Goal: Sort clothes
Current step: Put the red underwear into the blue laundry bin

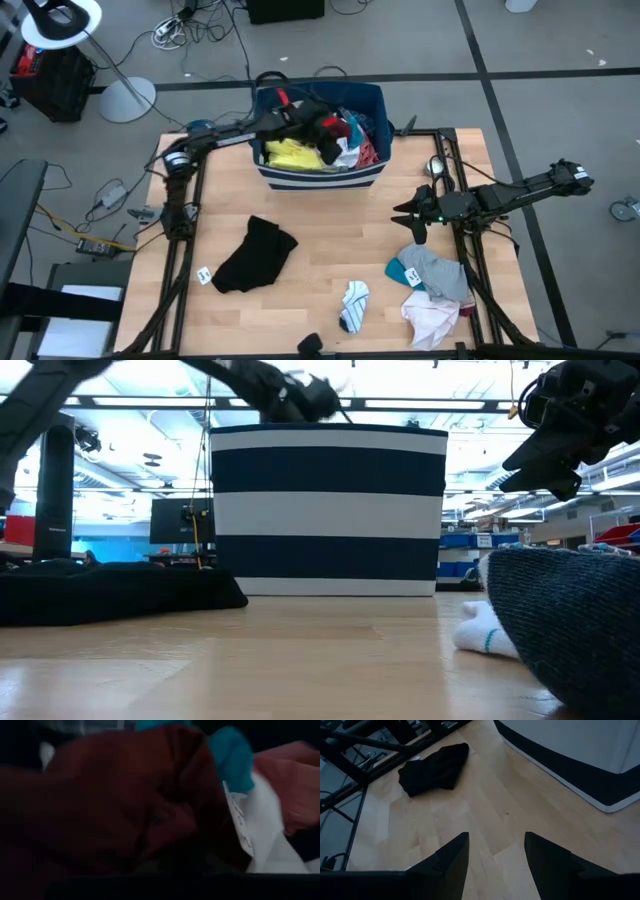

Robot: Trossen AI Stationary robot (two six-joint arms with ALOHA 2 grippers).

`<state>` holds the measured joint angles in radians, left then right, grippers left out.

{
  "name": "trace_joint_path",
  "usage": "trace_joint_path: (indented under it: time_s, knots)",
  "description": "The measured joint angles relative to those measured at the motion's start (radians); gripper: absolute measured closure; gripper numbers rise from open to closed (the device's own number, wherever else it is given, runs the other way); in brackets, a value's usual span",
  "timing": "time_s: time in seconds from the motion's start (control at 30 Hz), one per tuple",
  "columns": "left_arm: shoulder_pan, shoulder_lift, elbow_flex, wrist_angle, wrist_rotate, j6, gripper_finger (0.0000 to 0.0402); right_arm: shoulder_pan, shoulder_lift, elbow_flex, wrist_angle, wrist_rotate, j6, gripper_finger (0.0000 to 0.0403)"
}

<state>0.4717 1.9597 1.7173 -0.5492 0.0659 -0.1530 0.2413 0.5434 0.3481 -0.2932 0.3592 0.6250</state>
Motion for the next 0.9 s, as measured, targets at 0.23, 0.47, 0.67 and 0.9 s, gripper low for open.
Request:
trace_joint_path:
  time_s: [0.23,0.47,0.67,0.9]
  knots:
    - [0.006,0.086,0.004,0.015,0.071,-0.008,0.0322,0.000,0.000,0.000,0.000,0.000,0.000,0.0210]
    - [0.013,0.035,0.077,-0.077,0.077,-0.001,0.0268,0.000,0.000,0.000,-0.001,0.000,0.000,0.0210]
    - [0.002,-0.047,0.177,-0.190,0.077,0.020,0.0266,0.000,0.002,0.000,0.000,-0.001,0.004,0.0210]
    - [-0.055,-0.180,0.189,-0.261,0.024,0.049,0.0266,0.000,0.018,0.000,0.000,-0.009,0.009,0.0210]
